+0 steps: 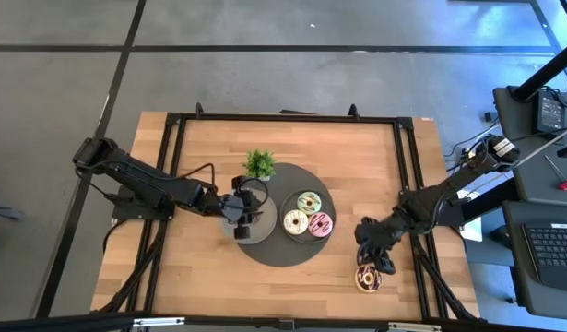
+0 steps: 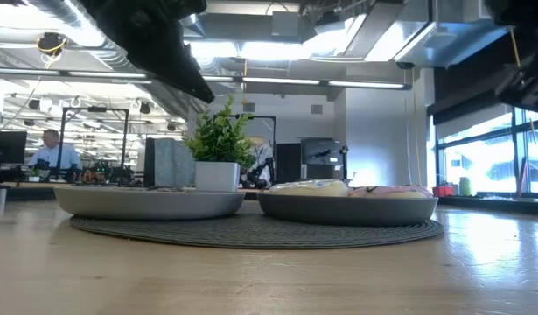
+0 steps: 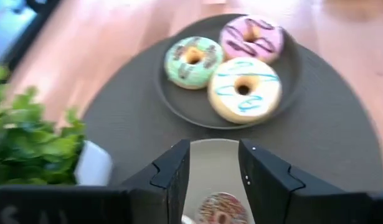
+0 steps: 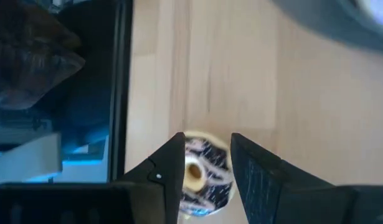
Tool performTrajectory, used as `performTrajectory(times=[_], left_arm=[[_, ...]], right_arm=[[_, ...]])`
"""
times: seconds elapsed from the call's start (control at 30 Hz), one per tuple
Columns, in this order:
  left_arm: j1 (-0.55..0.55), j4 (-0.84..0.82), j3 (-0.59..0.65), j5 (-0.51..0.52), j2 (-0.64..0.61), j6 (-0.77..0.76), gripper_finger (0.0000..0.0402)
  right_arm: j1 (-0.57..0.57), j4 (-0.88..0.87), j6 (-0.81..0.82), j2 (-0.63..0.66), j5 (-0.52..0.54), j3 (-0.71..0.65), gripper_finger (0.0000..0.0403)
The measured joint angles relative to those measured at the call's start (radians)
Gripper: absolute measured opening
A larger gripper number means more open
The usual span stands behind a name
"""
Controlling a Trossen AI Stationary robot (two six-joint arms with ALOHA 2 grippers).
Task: Pick & Place donuts
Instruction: Put the large black donut on the black plate
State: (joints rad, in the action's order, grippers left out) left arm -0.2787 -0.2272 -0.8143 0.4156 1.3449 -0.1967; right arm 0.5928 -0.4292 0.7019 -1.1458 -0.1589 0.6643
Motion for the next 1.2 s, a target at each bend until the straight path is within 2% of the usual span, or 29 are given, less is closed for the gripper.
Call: performTrajectory(times=[0.1,0.3,0.53,0.67,0.9,1.07,1.2], left_arm=[[0.0,0.0,0.0,0.059,0.0,0.0,0.0134],[0.0,0.012,0.0,0.114,0.0,0.0,0.013],[0.0,0.096,0.0,0.168,0.0,0.0,0.0133],[0.0,0.105,0.0,0.169,0.0,0.0,0.0134],[0.0,0.105,0.0,0.169,0.0,-0.001,0.013],[0.0,0.104,0.0,0.168,0.0,-0.001,0.0133],[0.0,0.103,0.0,0.168,0.0,-0.002,0.0134]], right_arm=[[0.029,-0.009,-0.002,0.0,0.0,0.0,0.0131],[0.084,-0.012,-0.053,0.0,0.008,-0.001,0.0131],[0.139,-0.081,-0.184,0.0,0.132,-0.001,0.0131],[0.139,-0.097,-0.187,-0.013,0.166,-0.002,0.0131],[0.139,-0.064,-0.187,-0.137,0.155,-0.002,0.0131],[0.15,0.01,-0.19,-0.225,0.08,-0.002,0.0131],[0.166,0.02,-0.181,-0.289,0.078,-0.002,0.0131]])
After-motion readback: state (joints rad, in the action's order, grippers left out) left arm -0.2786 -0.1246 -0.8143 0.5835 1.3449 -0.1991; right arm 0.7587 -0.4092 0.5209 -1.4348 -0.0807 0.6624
